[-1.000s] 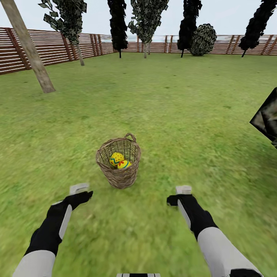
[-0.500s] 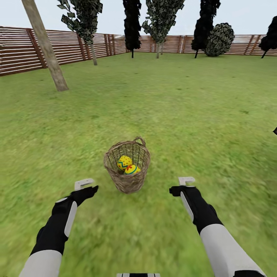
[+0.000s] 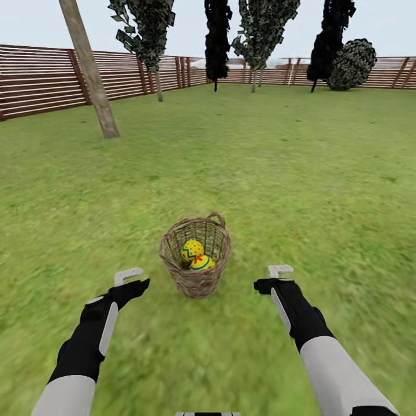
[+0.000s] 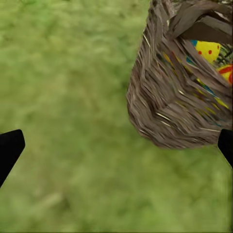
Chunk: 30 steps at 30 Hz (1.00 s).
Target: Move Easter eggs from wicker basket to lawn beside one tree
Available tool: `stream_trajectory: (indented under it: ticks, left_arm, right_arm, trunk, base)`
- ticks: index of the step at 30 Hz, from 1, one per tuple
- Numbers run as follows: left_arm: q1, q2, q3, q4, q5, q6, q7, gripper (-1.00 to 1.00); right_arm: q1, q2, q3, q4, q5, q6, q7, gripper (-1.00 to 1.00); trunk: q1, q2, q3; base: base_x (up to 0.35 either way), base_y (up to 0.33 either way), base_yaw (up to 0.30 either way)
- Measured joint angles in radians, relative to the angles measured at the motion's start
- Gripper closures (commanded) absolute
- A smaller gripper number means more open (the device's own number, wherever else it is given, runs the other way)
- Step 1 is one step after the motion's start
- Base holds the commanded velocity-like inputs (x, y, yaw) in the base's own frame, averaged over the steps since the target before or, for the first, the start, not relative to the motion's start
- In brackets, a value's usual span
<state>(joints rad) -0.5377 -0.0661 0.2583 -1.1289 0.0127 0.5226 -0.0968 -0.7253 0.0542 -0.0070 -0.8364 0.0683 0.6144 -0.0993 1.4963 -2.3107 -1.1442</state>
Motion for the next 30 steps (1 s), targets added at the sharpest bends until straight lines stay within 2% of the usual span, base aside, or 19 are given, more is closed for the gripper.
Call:
stream_trajectory:
  ticks: [8,24,27,29,30]
  left_arm:
    - [0.0,0.0,0.001,0.0,0.0,0.0,0.0,-1.0]
    - [0.0,-0.002,0.002,0.003,0.001,0.0,0.001,-1.0]
    - [0.0,-0.009,0.002,0.005,0.002,0.0,0.001,-1.0]
    - [0.0,-0.013,0.002,0.01,0.013,0.0,0.001,-1.0]
    - [0.0,-0.013,0.005,0.012,0.038,0.001,0.0,-1.0]
  right_arm:
    - [0.001,0.001,0.0,0.001,0.0,-0.002,0.0,-1.0]
    - [0.001,0.007,0.001,0.002,0.0,-0.002,-0.004,-1.0]
    - [0.001,0.006,0.001,0.002,0.0,-0.002,-0.004,-1.0]
    - [0.001,0.006,0.001,0.002,0.0,-0.002,-0.004,-1.0]
    - [0.001,0.005,0.001,0.004,0.0,-0.002,-0.004,-1.0]
  trunk:
    - [0.0,0.0,0.012]
    - [0.0,0.0,0.032]
    - [0.0,0.0,0.036]
    - [0.0,0.0,0.039]
    - [0.0,0.0,0.04]
  base:
    - [0.213,-0.287,0.13]
    - [0.214,-0.287,0.223]
    - [0.216,-0.284,0.227]
    - [0.225,-0.272,0.227]
    - [0.227,-0.269,0.227]
